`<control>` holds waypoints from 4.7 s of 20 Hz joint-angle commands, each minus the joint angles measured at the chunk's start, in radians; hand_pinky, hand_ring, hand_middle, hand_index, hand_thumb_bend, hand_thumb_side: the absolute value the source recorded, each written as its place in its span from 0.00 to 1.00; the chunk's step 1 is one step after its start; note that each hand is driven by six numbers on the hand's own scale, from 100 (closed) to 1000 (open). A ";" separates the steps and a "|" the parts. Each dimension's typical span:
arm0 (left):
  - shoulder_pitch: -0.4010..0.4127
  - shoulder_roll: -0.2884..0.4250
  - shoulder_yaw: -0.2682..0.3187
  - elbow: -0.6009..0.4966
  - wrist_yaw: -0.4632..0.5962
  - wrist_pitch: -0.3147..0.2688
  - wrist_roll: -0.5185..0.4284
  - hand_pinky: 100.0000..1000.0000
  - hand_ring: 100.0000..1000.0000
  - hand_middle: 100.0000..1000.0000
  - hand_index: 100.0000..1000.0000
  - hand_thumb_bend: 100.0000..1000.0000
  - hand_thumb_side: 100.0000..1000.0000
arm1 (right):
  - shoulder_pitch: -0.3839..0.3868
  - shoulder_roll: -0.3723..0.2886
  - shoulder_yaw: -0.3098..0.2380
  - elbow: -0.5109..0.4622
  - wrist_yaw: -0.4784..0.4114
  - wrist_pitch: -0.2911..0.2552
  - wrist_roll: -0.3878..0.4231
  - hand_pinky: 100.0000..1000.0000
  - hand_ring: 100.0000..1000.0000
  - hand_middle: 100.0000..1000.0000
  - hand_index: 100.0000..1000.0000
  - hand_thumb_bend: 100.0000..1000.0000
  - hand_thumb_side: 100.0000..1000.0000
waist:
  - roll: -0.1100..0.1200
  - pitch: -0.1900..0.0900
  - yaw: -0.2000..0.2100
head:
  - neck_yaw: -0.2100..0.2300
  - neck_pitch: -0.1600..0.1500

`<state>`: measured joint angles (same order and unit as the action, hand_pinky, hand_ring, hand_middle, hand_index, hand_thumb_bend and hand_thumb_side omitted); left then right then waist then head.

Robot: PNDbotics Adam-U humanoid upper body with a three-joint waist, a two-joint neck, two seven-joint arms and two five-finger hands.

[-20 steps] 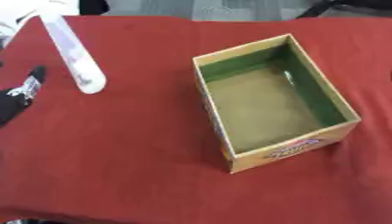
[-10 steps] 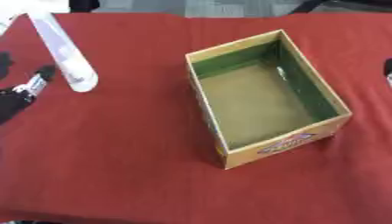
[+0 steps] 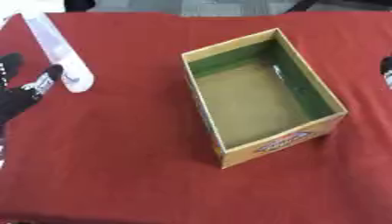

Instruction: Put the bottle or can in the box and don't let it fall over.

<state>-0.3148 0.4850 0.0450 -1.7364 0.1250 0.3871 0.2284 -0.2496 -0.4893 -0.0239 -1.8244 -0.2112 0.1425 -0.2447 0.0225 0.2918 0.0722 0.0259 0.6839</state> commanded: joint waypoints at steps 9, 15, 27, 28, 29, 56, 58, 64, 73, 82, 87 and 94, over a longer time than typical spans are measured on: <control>-0.075 0.036 -0.022 0.095 0.011 -0.034 -0.011 0.85 1.00 0.87 0.91 0.70 0.36 | -0.014 -0.023 -0.004 -0.021 -0.001 0.002 0.002 0.90 0.89 0.84 0.93 0.12 0.34 | 0.002 -0.010 -0.007 | 0.004 -0.014; -0.111 0.035 -0.030 0.139 -0.010 -0.047 -0.009 0.85 1.00 0.87 0.91 0.70 0.37 | -0.015 -0.023 -0.003 -0.018 -0.003 0.004 0.001 0.90 0.89 0.84 0.93 0.12 0.34 | 0.002 -0.011 -0.009 | 0.004 -0.026; -0.162 0.013 -0.026 0.181 -0.058 -0.059 0.024 0.84 1.00 0.86 0.91 0.69 0.37 | -0.019 -0.021 0.001 -0.016 -0.005 0.001 0.008 0.90 0.89 0.83 0.93 0.12 0.35 | 0.002 -0.012 -0.012 | 0.005 -0.040; -0.166 0.012 -0.026 0.183 -0.061 -0.058 0.029 0.84 1.00 0.86 0.90 0.68 0.38 | -0.019 -0.021 0.001 -0.016 -0.005 0.001 0.008 0.90 0.89 0.83 0.93 0.12 0.35 | 0.002 -0.012 -0.012 | 0.005 -0.040; -0.169 0.011 -0.026 0.184 -0.064 -0.058 0.033 0.84 1.00 0.86 0.90 0.68 0.38 | -0.019 -0.020 0.002 -0.016 -0.005 0.001 0.009 0.90 0.89 0.83 0.93 0.12 0.35 | 0.002 -0.012 -0.012 | 0.006 -0.039; -0.259 -0.014 -0.025 0.296 -0.105 -0.045 0.106 0.83 1.00 0.85 0.89 0.66 0.37 | -0.025 -0.017 0.006 -0.014 -0.001 0.001 0.021 0.90 0.89 0.83 0.93 0.10 0.36 | 0.001 -0.010 -0.018 | 0.013 -0.039; -0.259 -0.014 -0.019 0.305 -0.115 -0.042 0.121 0.83 1.00 0.85 0.89 0.65 0.37 | -0.025 -0.017 0.006 -0.014 -0.001 0.002 0.020 0.90 0.89 0.83 0.93 0.10 0.37 | 0.001 -0.008 -0.019 | 0.012 -0.039; -0.270 -0.019 -0.018 0.321 -0.119 -0.039 0.138 0.83 1.00 0.84 0.88 0.65 0.36 | -0.025 -0.017 0.006 -0.011 0.001 0.005 0.020 0.90 0.89 0.83 0.93 0.09 0.37 | 0.000 -0.007 -0.019 | 0.014 -0.042; -0.311 -0.034 -0.023 0.374 -0.100 -0.047 0.147 0.81 1.00 0.82 0.87 0.64 0.36 | -0.029 -0.016 0.006 -0.011 0.003 0.006 0.024 0.90 0.89 0.83 0.93 0.08 0.38 | 0.000 -0.003 -0.024 | 0.015 -0.048; -0.337 -0.051 -0.033 0.416 -0.093 -0.055 0.136 0.80 1.00 0.82 0.83 0.61 0.37 | -0.034 -0.016 0.007 -0.012 0.004 0.007 0.025 0.90 0.89 0.83 0.93 0.08 0.39 | 0.001 0.002 -0.030 | 0.017 -0.054; -0.333 -0.065 -0.034 0.436 -0.068 -0.061 0.137 0.78 0.97 0.78 0.81 0.50 0.30 | -0.036 -0.015 0.006 -0.012 0.004 0.008 0.024 0.90 0.89 0.83 0.92 0.07 0.39 | 0.001 0.004 -0.032 | 0.016 -0.055; -0.329 -0.073 -0.037 0.456 -0.025 -0.064 0.153 0.71 0.87 0.68 0.70 0.21 0.15 | -0.039 -0.014 0.005 -0.013 0.003 0.011 0.023 0.90 0.89 0.83 0.92 0.07 0.39 | 0.002 0.003 -0.034 | 0.016 -0.056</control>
<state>-0.6341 0.3956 0.0086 -1.2749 0.0905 0.3242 0.3759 -0.2788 -0.4882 -0.0117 -1.8236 -0.2112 0.1516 -0.2216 0.0236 0.3100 0.0396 0.0414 0.6394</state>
